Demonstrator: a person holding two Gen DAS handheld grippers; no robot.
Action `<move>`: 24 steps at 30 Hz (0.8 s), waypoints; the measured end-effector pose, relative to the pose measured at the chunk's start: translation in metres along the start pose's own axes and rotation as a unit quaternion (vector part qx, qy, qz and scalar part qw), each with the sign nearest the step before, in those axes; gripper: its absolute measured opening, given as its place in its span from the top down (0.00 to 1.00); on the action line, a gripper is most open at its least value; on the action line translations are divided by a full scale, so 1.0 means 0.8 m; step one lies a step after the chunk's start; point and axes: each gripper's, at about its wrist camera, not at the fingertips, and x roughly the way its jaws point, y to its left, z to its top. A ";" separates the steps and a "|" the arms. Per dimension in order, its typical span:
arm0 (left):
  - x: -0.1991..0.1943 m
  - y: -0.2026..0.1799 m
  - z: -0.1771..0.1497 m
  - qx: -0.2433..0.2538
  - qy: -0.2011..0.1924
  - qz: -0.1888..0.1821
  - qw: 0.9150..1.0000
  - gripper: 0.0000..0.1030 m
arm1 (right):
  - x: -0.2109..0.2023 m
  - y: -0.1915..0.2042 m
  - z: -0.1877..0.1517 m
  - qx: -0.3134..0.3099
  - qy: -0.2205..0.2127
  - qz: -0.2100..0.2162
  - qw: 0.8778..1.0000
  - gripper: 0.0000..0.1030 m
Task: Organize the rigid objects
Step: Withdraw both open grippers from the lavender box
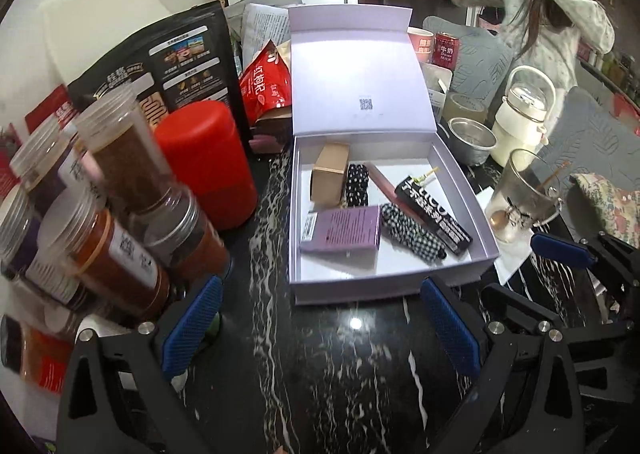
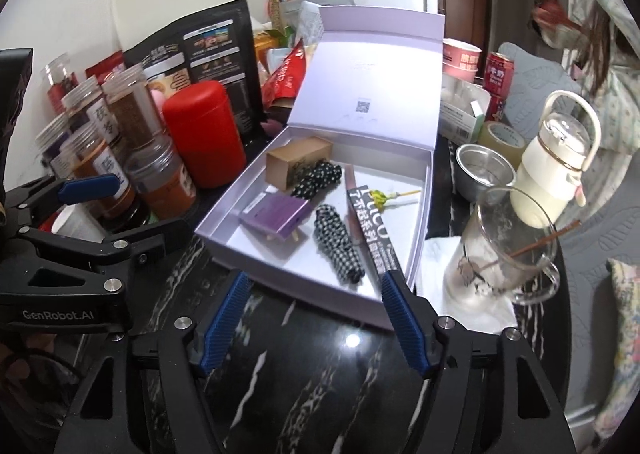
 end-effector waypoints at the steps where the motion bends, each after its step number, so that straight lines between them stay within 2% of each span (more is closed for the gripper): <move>1: -0.003 0.001 -0.004 -0.001 0.001 0.000 1.000 0.02 | -0.003 0.003 -0.003 -0.001 0.001 -0.004 1.000 0.30; 17: -0.054 0.019 -0.063 -0.016 -0.004 0.022 1.000 0.02 | -0.049 0.034 -0.055 0.013 0.001 -0.056 0.998 0.27; 24: -0.058 0.019 -0.089 -0.023 0.004 0.022 0.999 0.02 | -0.058 0.045 -0.077 0.013 0.005 -0.070 0.997 0.24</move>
